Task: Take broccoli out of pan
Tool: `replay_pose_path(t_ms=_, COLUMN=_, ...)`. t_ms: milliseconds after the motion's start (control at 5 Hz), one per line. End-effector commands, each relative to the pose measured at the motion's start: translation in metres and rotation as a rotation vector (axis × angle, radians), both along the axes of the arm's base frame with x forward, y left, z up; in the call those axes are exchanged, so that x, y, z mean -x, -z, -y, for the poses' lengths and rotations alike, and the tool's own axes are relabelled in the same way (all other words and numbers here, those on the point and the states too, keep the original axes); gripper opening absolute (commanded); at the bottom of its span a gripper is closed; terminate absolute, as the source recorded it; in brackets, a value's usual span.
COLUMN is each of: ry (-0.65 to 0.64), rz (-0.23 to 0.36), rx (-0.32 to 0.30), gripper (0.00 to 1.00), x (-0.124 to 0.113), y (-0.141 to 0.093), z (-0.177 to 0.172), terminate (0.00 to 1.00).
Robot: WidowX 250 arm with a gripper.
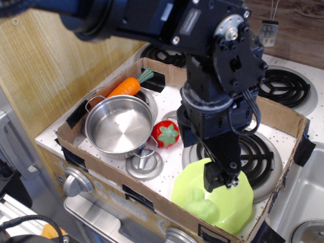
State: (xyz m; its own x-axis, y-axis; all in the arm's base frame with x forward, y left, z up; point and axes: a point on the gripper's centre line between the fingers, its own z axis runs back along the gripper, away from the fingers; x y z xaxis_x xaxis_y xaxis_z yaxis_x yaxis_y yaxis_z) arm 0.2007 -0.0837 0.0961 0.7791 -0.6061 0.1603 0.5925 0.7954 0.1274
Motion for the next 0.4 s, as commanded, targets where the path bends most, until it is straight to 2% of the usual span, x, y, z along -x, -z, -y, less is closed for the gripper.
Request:
replay_pose_path(t_ms=0, ry=-0.002, rz=0.041, rx=0.020, gripper=1.00, x=-0.0153, y=-0.0148, z=-0.0058, terminate=0.00)
replay_pose_path(t_ms=200, ry=-0.002, rz=0.041, rx=0.020, gripper=1.00, x=-0.0153, y=-0.0148, z=-0.0058, terminate=1.00)
